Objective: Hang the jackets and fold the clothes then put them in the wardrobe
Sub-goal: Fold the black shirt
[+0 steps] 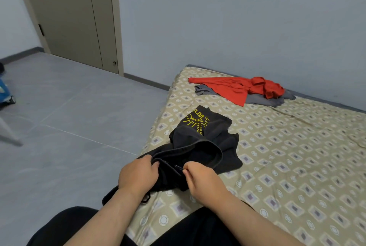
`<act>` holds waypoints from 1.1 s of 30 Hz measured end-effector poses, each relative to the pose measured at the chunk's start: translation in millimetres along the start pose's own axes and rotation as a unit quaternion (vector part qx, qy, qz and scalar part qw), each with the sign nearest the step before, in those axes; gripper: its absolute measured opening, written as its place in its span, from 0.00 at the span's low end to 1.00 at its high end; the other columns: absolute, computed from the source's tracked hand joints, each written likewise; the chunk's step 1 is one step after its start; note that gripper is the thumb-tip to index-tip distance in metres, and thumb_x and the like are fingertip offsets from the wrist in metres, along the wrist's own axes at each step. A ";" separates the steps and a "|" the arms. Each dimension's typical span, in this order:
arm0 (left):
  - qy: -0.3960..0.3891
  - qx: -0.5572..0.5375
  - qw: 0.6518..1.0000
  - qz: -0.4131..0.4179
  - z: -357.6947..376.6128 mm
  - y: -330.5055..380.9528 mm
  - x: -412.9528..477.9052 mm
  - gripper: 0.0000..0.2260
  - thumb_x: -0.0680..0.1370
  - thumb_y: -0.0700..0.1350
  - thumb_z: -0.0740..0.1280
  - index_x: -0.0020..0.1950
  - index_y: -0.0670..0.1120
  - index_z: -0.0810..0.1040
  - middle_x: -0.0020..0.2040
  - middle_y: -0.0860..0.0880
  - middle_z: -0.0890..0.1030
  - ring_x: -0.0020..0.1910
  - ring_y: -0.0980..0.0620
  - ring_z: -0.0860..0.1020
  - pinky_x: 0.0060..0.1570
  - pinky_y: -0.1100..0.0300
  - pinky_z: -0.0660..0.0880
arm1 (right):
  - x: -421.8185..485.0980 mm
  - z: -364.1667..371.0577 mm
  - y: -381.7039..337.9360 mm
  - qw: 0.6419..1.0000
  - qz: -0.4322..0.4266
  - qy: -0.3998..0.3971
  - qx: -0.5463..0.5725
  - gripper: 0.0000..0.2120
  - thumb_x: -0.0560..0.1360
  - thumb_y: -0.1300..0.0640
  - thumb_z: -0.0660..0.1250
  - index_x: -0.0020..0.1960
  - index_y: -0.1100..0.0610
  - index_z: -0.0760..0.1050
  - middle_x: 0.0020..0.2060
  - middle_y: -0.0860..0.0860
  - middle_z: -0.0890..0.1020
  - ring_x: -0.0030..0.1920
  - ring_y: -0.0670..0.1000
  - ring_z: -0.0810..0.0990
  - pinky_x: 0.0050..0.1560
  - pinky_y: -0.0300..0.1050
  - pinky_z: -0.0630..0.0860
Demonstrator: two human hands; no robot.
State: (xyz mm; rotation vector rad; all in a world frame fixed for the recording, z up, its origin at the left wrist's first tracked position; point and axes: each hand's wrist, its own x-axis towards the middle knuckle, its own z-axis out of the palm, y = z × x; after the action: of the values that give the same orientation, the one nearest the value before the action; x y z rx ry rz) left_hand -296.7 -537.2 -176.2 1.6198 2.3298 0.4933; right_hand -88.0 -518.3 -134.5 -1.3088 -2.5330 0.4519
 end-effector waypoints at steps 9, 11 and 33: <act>0.016 -0.079 0.997 0.008 -9.5 -9.9 1.2 0.08 0.77 0.59 0.62 0.45 0.57 0.76 0.33 0.59 0.76 0.35 0.54 0.74 0.30 0.62 0.65 | 9.4 0.3 9.0 0.983 -0.107 0.122 -0.083 0.18 0.68 0.56 0.71 0.57 0.56 0.79 0.52 0.52 0.78 0.50 0.56 0.77 0.51 0.49 0.76; 0.020 -0.082 0.996 0.022 -12.4 -11.9 1.9 0.09 0.78 0.58 0.62 0.44 0.55 0.76 0.33 0.57 0.77 0.35 0.57 0.74 0.30 0.62 0.66 | 13.0 -4.5 21.0 0.988 -0.038 0.128 -0.082 0.29 0.66 0.54 0.70 0.67 0.56 0.74 0.64 0.55 0.75 0.63 0.56 0.73 0.65 0.53 0.70; 0.119 -0.115 0.981 0.102 -171.7 53.6 29.0 0.10 0.76 0.53 0.64 0.37 0.50 0.75 0.32 0.52 0.77 0.34 0.53 0.75 0.33 0.57 0.71 | 46.8 -81.4 10.4 0.989 0.099 -0.092 0.057 0.44 0.63 0.45 0.76 0.76 0.48 0.62 0.68 0.44 0.71 0.70 0.47 0.70 0.70 0.43 0.68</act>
State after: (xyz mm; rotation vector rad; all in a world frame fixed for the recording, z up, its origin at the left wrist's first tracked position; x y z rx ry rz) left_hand -329.5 -514.7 1.5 1.7775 2.1713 1.0127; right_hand -77.2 -461.4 -59.8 -1.5463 -2.4863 0.7803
